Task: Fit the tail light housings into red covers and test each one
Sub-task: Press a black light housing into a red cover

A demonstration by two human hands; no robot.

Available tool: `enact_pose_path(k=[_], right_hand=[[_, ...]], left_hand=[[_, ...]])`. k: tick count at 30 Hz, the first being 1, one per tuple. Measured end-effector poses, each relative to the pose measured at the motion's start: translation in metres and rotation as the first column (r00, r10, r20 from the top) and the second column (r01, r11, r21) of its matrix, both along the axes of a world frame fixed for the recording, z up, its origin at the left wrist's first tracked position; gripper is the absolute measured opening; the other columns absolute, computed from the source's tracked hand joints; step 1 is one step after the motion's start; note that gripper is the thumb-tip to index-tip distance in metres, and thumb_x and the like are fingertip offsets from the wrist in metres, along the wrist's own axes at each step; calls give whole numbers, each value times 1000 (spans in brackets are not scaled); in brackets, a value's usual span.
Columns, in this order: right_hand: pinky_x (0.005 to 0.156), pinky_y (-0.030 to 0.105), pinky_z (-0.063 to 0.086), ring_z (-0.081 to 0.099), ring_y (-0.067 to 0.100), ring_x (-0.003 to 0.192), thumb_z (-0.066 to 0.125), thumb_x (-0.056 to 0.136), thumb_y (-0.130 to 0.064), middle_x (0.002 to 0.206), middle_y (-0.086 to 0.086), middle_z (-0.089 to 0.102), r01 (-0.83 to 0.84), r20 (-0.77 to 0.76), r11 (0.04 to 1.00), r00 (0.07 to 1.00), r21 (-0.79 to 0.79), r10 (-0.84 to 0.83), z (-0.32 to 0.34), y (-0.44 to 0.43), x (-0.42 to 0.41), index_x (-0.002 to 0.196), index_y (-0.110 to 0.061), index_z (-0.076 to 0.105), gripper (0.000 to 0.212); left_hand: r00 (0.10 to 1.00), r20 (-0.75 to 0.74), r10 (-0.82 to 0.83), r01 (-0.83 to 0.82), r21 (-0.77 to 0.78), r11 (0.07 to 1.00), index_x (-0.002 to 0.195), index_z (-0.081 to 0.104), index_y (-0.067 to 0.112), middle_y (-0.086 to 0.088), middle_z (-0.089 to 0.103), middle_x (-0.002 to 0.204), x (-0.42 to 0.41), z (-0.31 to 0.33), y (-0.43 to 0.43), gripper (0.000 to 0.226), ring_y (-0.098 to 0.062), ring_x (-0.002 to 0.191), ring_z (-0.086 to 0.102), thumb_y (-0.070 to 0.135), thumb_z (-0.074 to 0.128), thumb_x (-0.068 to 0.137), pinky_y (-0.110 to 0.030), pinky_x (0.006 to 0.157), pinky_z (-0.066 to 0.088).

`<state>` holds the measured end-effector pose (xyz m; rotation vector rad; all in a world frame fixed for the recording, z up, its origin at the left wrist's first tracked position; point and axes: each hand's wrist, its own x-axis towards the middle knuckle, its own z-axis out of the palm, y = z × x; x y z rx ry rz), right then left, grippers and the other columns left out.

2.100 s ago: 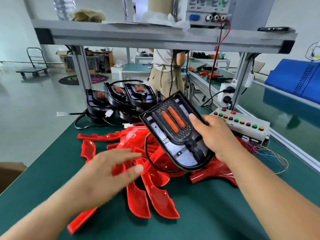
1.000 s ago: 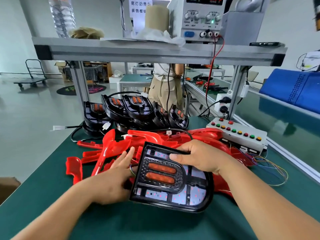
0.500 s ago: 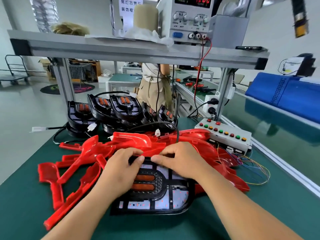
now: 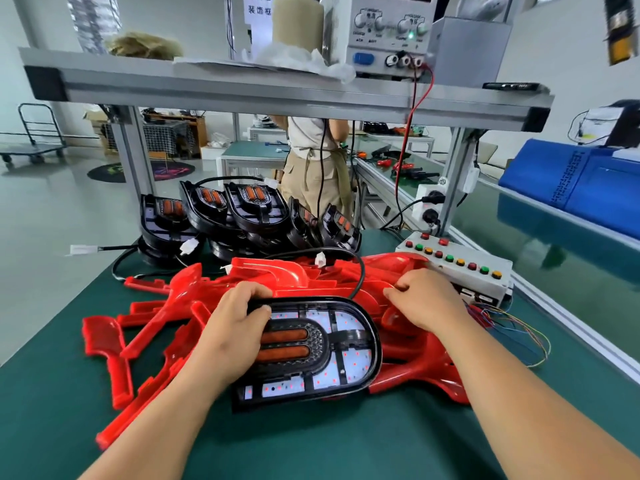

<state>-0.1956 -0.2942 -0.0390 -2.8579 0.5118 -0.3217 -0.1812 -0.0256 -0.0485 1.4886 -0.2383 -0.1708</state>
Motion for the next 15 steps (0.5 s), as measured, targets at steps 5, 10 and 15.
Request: enact_pose_path(k=[5, 10, 15], right_hand=[[49, 29, 29, 48, 15, 54, 51, 97, -35, 53, -4, 49, 17, 268, 1000, 963, 13, -19, 4, -1, -8, 51, -20, 48, 48], [70, 38, 49, 64, 28, 70, 53, 97, -31, 63, 3, 65, -58, 522, 973, 850, 225, -70, 15, 1, -18, 79, -13, 71, 31], [81, 44, 55, 71, 25, 73, 56, 96, -27, 81, 7, 73, -53, 680, 919, 690, 390, -248, 31, -2, -30, 108, -18, 71, 21]], left_hand=[[999, 32, -22, 21, 21, 1000, 108, 57, 21, -1, 44, 124, 4, -9, 8, 21, -34, 86, 73, 4, 45, 101, -44, 66, 61], [933, 360, -9, -146, 401, 905, 109, 53, 45, 26, 47, 121, 6, -19, 17, 26, 11, 114, 45, 22, 55, 98, -15, 90, 38], [916, 400, 24, -195, 392, 899, 116, 54, 41, 24, 50, 123, 6, -17, 20, 26, 9, 114, 46, 25, 57, 96, -18, 94, 40]])
